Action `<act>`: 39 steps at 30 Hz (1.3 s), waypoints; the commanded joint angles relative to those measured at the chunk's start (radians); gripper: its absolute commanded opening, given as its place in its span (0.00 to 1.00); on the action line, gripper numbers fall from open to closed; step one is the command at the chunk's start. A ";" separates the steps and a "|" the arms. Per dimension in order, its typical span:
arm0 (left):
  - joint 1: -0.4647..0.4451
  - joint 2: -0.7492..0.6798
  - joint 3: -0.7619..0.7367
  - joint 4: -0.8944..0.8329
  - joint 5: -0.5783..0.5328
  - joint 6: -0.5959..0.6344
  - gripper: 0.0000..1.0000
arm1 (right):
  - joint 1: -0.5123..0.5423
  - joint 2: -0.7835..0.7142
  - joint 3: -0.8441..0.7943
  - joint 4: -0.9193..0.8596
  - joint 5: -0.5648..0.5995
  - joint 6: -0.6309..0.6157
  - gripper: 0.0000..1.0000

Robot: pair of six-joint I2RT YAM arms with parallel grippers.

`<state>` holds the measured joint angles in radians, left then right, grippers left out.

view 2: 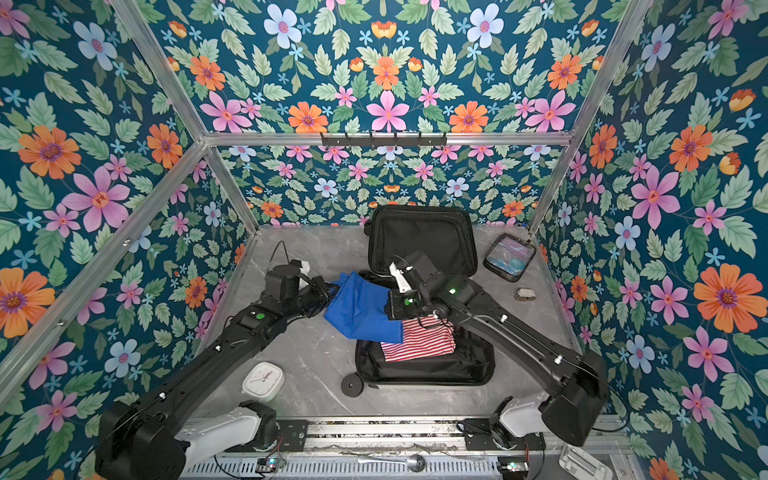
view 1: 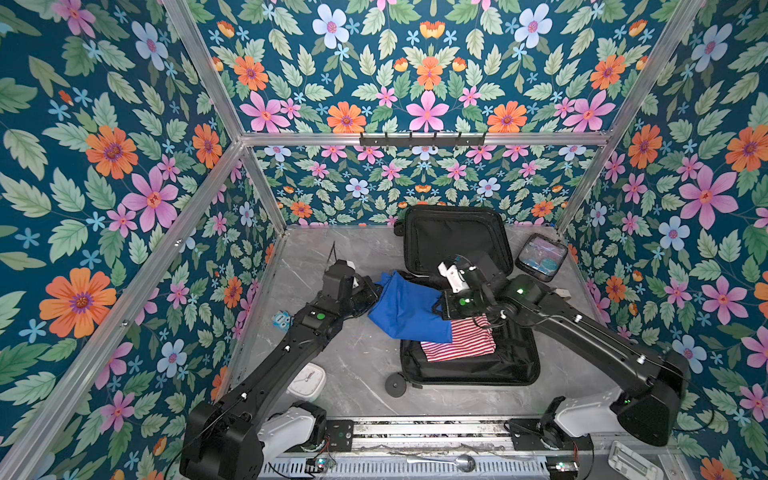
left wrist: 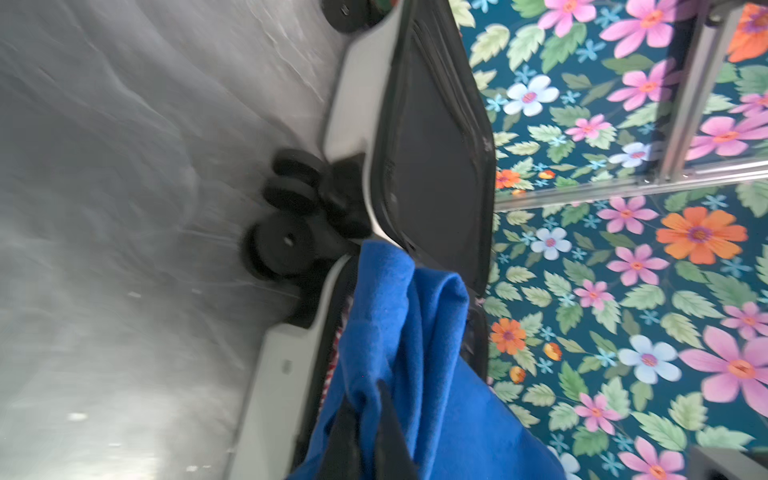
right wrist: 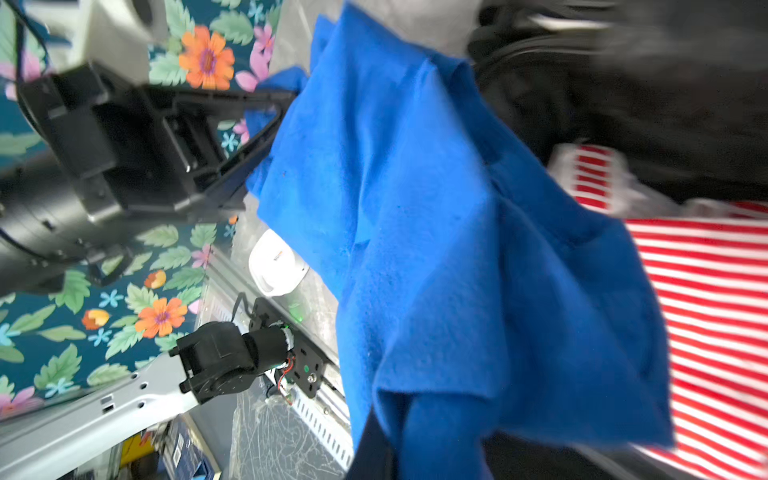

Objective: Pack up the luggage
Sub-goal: 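Lift the blue cloth with both grippers and lay it over the suitcase, then open both grippers to release the blue cloth onto the striped shirt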

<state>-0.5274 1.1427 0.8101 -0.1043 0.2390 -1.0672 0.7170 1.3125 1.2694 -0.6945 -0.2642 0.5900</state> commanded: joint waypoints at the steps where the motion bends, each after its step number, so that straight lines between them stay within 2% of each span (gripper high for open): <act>1: -0.094 0.047 -0.004 0.134 -0.128 -0.097 0.00 | -0.068 -0.078 -0.063 -0.016 -0.066 -0.048 0.00; 7: -0.260 0.192 -0.005 0.257 -0.204 -0.167 0.00 | -0.231 -0.158 -0.176 -0.065 -0.164 -0.101 0.00; 12: -0.336 0.269 -0.026 0.313 -0.257 -0.214 0.00 | -0.348 -0.157 -0.270 -0.077 -0.221 -0.132 0.00; 17: -0.377 0.291 -0.083 0.344 -0.307 -0.255 0.00 | -0.367 -0.107 -0.332 -0.065 -0.191 -0.154 0.00; 21: -0.381 0.292 -0.131 0.359 -0.326 -0.276 0.00 | -0.382 -0.068 -0.360 -0.043 -0.154 -0.157 0.07; 22: -0.381 0.289 -0.138 0.361 -0.329 -0.276 0.01 | -0.391 -0.058 -0.364 -0.043 -0.149 -0.157 0.10; 24: -0.381 0.278 -0.140 0.344 -0.340 -0.270 0.16 | -0.415 -0.045 -0.367 -0.048 -0.142 -0.154 0.21; 26: -0.381 0.252 -0.128 0.310 -0.358 -0.253 0.36 | -0.444 -0.045 -0.368 -0.058 -0.143 -0.150 0.44; 29: -0.381 0.204 -0.104 0.250 -0.393 -0.228 0.55 | -0.471 -0.071 -0.366 -0.078 -0.126 -0.145 0.66; 32: -0.381 0.161 -0.068 0.191 -0.423 -0.195 0.61 | -0.475 -0.105 -0.340 -0.124 -0.076 -0.139 0.76; 39: -0.384 0.132 0.079 0.065 -0.454 -0.043 0.59 | -0.476 -0.178 -0.241 -0.249 0.058 -0.126 0.81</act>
<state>-0.9108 1.2678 0.8490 0.0273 -0.1902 -1.2106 0.2409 1.1534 0.9981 -0.8635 -0.2951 0.4545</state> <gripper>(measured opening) 0.592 0.809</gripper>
